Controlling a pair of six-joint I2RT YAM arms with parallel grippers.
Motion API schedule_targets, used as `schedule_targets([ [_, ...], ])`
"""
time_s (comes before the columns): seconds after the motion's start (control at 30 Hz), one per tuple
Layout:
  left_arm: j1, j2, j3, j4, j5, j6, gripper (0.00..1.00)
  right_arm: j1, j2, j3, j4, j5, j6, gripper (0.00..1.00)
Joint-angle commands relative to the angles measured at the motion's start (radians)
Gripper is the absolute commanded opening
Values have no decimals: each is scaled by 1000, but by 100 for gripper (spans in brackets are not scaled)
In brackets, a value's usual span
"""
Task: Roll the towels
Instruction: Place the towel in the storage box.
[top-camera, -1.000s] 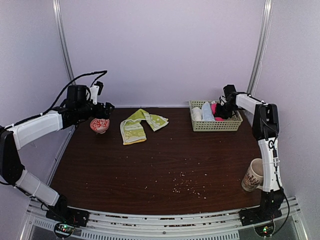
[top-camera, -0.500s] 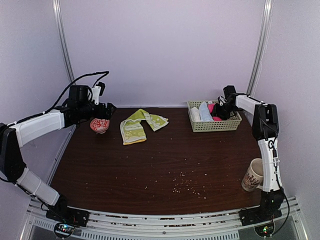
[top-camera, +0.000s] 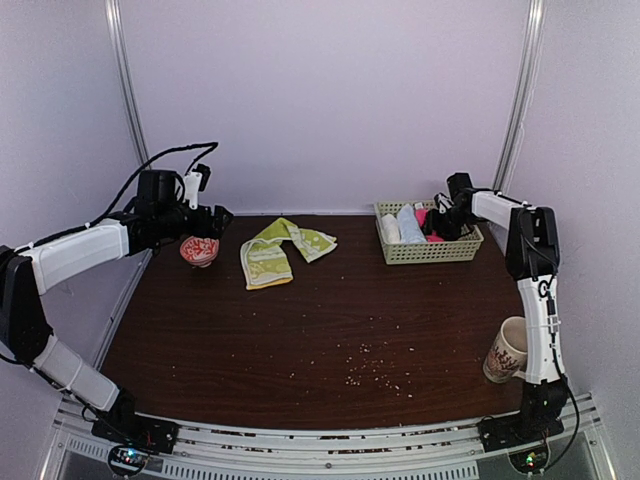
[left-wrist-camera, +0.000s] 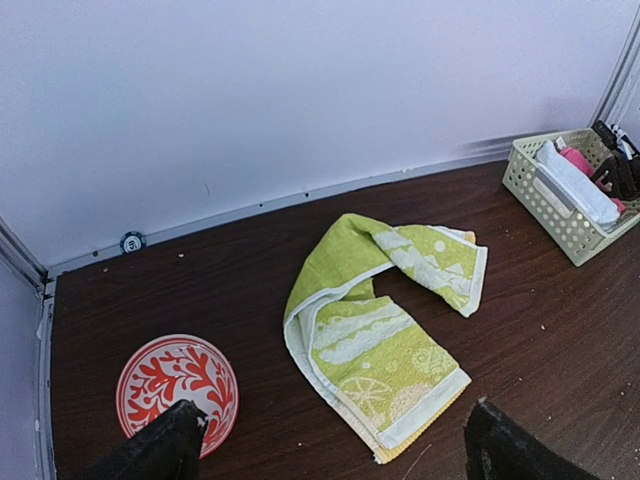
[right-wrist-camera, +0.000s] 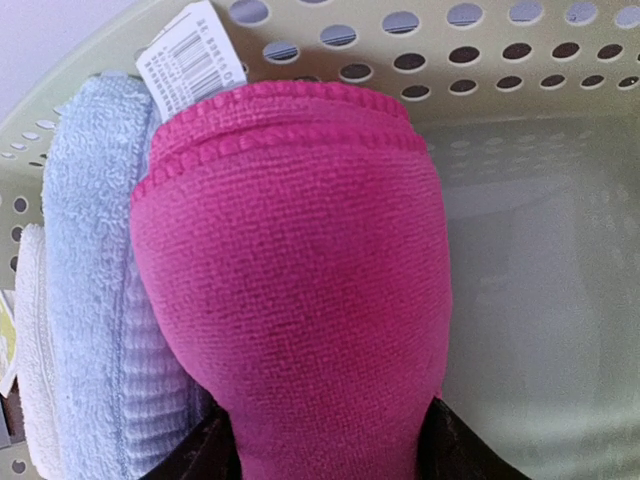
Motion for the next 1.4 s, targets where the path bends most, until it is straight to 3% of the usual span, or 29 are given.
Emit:
schedule_targets([
  [0.0,14,-1,36,0,18,-7,93,6,-39,-51,-89,16,-48,61],
  [0.47,19,-14,22,15,43,4,94,-9,-115,-82,-115,24,-81,64],
  [0.6,48,-30,-2,44,36,-64,98,-24,-134,-92,-116,14,-86,65],
  [0.93,96,-42,-60,142,260,-89,98,-34,-154,-92,-134,2,-119,70],
  [1.2,96,-39,-64,154,301,-82,96,-36,-185,-123,-144,-18,-134,76],
  [1.23,96,-39,-63,154,303,-83,96,-36,-195,-126,-146,-15,-135,96],
  [1.37,96,-35,-61,150,314,-76,95,-36,-256,-153,-152,8,-137,100],
])
